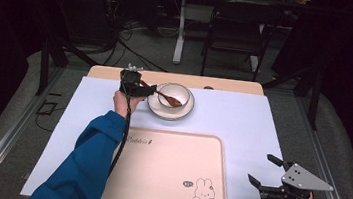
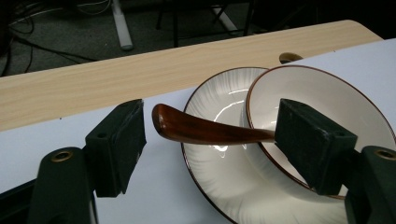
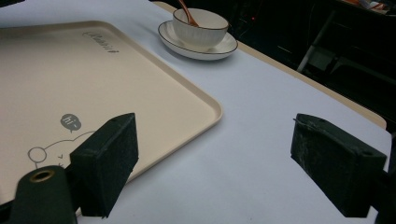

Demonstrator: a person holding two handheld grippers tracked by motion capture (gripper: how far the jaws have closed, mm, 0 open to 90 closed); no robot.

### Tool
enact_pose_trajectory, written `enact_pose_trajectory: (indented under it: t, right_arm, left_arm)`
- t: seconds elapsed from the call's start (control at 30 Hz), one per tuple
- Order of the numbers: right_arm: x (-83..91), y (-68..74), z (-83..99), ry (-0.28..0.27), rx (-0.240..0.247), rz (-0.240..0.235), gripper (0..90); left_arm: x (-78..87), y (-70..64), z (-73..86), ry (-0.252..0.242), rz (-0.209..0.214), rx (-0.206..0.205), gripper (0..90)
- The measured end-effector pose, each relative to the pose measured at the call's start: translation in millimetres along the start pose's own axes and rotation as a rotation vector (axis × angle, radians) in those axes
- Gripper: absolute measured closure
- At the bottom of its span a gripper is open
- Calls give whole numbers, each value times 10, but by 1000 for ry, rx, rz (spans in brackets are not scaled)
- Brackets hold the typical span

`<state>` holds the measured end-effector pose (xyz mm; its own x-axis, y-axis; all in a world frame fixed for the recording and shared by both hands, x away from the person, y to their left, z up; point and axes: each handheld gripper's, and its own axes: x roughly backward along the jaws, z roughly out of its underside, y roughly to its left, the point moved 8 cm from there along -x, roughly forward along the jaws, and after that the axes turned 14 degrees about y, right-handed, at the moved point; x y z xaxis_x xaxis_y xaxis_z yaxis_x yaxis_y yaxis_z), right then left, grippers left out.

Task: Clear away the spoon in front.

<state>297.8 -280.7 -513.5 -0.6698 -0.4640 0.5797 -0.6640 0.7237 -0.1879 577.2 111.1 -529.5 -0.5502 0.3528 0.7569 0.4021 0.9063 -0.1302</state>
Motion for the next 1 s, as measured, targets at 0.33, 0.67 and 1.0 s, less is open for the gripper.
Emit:
enact_pose_trajectory:
  t: [0.33, 0.67, 1.0]
  right_arm:
    - [3, -2, 6, 1, -3, -1, 141]
    - [4, -2, 7, 2, -2, 1, 141]
    - [5, -3, 8, 3, -2, 1, 141]
  left_arm:
    - [-88, 41, 4, 1, 15, 57, 368]
    - [-105, 24, 8, -20, 39, 70, 494]
    - [-109, 28, 20, -35, 63, 77, 534]
